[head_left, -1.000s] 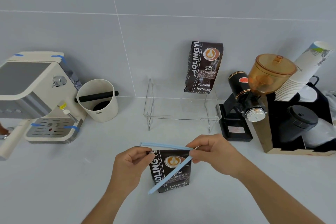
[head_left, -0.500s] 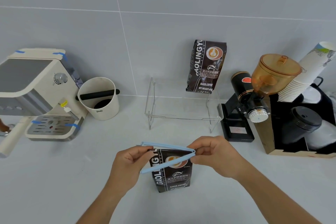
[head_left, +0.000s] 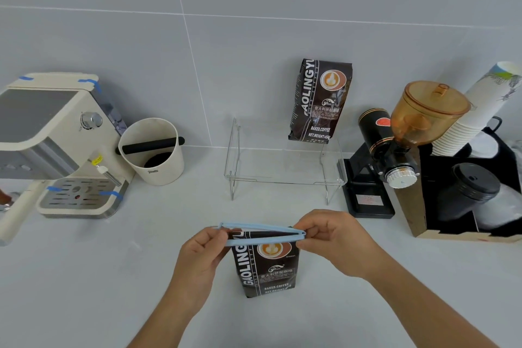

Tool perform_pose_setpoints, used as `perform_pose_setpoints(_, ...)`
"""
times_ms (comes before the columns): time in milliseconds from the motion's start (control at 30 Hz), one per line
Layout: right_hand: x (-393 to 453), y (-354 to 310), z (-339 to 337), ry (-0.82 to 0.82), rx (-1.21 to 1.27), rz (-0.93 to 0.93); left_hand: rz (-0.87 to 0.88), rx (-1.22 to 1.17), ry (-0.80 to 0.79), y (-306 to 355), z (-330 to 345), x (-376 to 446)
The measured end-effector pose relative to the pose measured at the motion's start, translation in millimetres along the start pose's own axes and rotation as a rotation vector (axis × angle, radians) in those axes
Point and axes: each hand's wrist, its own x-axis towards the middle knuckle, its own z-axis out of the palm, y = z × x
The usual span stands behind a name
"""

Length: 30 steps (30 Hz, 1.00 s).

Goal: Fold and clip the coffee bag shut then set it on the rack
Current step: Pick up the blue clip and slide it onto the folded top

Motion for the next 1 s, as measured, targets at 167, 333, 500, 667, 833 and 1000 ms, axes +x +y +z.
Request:
perform_pose_setpoints(167, -0.8, -0.3, -0.3, -0.012, -0.044, -0.019, 0.068, 0.306, -0.092, 12.6, -8.2, -1.5)
perform_pose_setpoints(333, 1.1, -0.8, -0.6, -0.015, -0.098, -0.035, 0.252, 1.03, -0.289, 44.0, -15.3, 7.5)
perform_pose_setpoints(500, 1.1, -0.5, -0.6, -0.015, -0.15, -0.052, 0.275, 1.552, -0.449, 71.5, -8.6, 20.4)
perform_pose_setpoints(667, 0.0, -0.6, 0.7, -0.002, -0.154, -0.059, 0.339, 1.786, -0.565, 83.5, -6.3, 26.0)
perform_pose_setpoints(833, -2.0, -3.6, 3.6, 0.013, -0.202, -0.091, 0.41, 1.913, -0.599, 81.9, -6.7, 28.2)
perform_pose_setpoints(1000, -2.2, -3.2, 8.9, 0.05, -0.349, -0.188, 0.352, 1.906, -0.629, 80.4, -2.7, 26.2)
